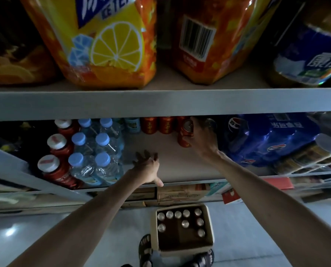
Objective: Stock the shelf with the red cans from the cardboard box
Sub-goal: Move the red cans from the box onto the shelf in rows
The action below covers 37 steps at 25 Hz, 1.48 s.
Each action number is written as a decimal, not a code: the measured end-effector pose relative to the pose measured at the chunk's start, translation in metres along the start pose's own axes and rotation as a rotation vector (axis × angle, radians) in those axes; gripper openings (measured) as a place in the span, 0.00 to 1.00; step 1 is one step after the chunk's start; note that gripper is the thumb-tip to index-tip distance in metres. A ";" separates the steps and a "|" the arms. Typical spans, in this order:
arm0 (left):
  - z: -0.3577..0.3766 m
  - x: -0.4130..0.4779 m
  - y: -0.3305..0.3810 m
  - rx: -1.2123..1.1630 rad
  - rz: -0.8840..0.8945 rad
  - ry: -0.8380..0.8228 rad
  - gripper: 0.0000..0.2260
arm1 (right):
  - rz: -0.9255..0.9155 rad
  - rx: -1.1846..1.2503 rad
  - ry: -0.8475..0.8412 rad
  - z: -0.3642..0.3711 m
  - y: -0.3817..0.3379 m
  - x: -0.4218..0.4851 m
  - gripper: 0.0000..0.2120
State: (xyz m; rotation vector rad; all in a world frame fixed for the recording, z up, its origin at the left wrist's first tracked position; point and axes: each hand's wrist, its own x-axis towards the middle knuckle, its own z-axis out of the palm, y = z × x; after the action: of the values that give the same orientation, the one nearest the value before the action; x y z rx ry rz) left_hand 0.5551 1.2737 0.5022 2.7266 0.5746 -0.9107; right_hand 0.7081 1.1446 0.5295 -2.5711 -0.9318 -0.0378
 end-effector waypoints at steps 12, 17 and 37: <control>0.004 0.004 -0.003 -0.031 -0.002 -0.041 0.55 | -0.006 0.040 -0.045 0.006 0.002 0.004 0.37; 0.003 0.003 -0.001 -0.060 0.007 -0.044 0.54 | 0.022 -0.208 -0.044 0.006 -0.006 -0.003 0.36; 0.095 -0.056 0.084 0.001 0.504 0.518 0.16 | 0.282 0.221 -0.242 0.036 0.093 -0.271 0.08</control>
State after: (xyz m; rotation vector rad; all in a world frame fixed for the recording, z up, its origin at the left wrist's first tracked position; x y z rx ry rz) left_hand 0.4990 1.1513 0.4676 2.8908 -0.0559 -0.0845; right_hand 0.5512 0.9288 0.4193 -2.5064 -0.6034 0.4389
